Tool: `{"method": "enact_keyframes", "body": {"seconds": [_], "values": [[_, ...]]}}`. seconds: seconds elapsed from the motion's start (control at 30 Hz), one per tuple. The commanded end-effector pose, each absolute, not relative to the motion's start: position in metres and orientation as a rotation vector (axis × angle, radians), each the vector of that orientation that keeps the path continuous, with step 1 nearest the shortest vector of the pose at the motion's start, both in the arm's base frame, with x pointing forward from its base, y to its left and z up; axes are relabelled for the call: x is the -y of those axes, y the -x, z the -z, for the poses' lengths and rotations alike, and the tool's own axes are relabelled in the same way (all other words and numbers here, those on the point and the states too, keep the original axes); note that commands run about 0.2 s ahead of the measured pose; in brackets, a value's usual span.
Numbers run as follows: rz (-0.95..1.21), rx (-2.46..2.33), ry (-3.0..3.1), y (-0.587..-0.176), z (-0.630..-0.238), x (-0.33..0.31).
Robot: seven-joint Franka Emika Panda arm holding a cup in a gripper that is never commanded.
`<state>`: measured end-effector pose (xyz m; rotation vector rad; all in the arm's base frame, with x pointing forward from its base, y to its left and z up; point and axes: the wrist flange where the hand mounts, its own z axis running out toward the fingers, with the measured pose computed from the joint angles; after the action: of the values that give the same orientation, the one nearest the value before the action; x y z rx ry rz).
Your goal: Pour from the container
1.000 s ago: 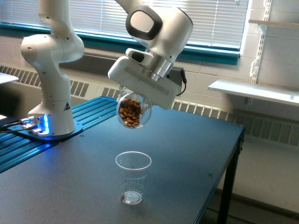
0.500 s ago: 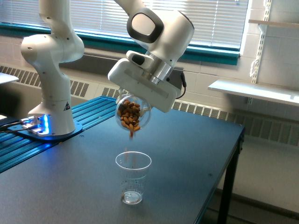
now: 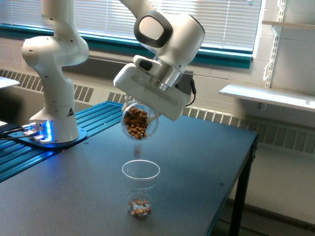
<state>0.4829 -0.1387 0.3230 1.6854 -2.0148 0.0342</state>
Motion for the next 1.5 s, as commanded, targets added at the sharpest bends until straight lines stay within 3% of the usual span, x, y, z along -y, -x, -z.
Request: {"method": "enact_keyframes", "body": {"seconds": [0.03,1.5], "values": [[-0.034,2.015,-1.682,-0.4852,-0.3264,0.1402],[0.036,1.963,-1.657,-0.4873,-0.3265,0.1361]]}}
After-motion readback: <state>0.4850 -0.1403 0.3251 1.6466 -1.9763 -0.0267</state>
